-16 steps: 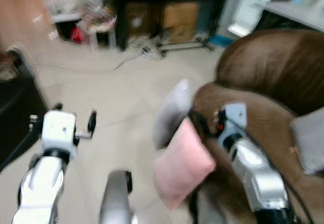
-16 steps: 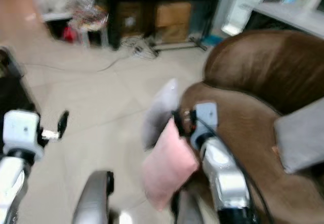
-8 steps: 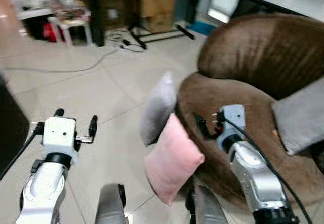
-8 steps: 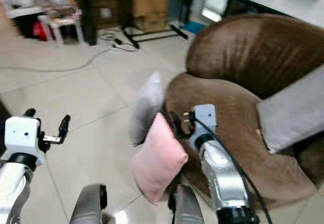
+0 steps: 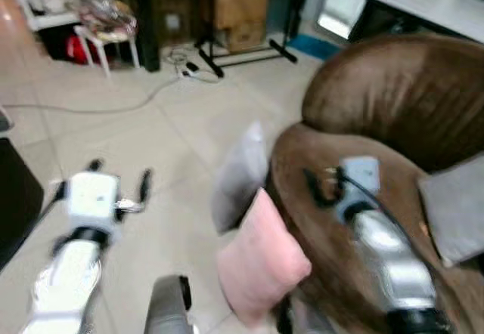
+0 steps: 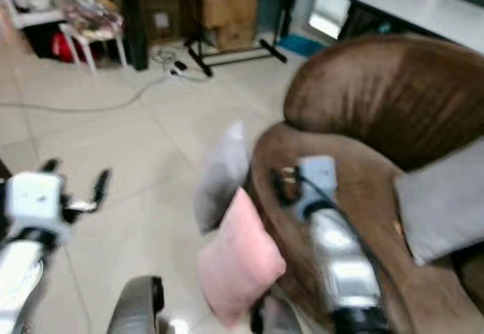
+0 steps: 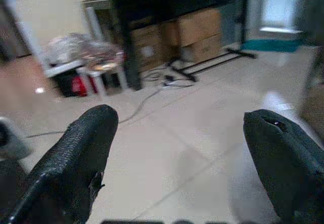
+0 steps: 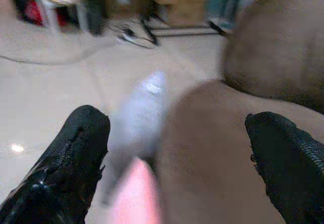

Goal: Move the pillow to the sofa from floor

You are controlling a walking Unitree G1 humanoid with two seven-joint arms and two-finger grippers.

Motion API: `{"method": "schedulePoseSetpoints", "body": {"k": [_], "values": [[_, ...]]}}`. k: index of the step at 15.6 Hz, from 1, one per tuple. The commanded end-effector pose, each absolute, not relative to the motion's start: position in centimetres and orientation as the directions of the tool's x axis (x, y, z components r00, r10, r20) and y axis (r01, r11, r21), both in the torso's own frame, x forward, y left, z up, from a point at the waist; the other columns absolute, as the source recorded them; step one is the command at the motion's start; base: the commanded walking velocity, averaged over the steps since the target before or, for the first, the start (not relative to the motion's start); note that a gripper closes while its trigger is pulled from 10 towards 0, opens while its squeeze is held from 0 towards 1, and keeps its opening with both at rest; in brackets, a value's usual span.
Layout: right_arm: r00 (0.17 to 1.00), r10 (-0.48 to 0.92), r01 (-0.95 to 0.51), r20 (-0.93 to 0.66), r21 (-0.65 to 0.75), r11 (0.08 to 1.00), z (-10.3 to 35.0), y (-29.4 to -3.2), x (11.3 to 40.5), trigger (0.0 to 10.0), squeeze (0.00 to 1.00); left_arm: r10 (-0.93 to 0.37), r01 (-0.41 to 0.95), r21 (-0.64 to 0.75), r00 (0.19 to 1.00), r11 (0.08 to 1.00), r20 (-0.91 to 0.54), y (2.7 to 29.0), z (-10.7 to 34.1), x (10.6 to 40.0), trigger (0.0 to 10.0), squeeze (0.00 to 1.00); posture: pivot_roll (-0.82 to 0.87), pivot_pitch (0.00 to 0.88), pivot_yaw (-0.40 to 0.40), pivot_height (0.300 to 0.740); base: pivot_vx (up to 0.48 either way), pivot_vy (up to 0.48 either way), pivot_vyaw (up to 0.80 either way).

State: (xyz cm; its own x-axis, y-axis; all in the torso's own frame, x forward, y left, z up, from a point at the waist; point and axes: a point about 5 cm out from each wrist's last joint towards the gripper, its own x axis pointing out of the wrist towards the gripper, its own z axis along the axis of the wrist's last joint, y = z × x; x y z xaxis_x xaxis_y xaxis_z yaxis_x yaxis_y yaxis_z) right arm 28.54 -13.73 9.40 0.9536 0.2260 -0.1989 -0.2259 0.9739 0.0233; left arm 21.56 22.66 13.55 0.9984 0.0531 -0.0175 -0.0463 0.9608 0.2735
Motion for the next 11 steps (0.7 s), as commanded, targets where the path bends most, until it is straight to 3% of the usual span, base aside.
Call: {"method": "schedulePoseSetpoints", "body": {"k": [1,6,11], "values": [[0.957,0.201,-0.206,-0.209,0.000,0.979,9.3,-14.7,28.3,10.0,0.00,0.021,-0.017,0.261,1.000,0.965,-0.009,21.8,13.6,21.8,10.0,0.00,0.04,0.000,-0.073,0.580,0.311,0.000,0.00],[0.941,0.241,-0.244,-0.237,0.016,0.970,8.8,-14.6,28.2,10.0,0.00,0.021,-0.017,0.296,1.000,0.955,-0.011,21.7,13.5,22.1,10.0,0.00,0.03,0.000,-0.066,0.580,0.061,0.000,0.00],[0.914,0.298,-0.304,-0.273,0.023,0.952,8.1,-14.1,28.6,10.0,0.00,0.002,0.008,0.315,0.999,0.949,-0.032,22.1,13.4,22.2,10.0,0.00,0.03,0.000,-0.058,0.525,0.000,0.000,0.00]]}}
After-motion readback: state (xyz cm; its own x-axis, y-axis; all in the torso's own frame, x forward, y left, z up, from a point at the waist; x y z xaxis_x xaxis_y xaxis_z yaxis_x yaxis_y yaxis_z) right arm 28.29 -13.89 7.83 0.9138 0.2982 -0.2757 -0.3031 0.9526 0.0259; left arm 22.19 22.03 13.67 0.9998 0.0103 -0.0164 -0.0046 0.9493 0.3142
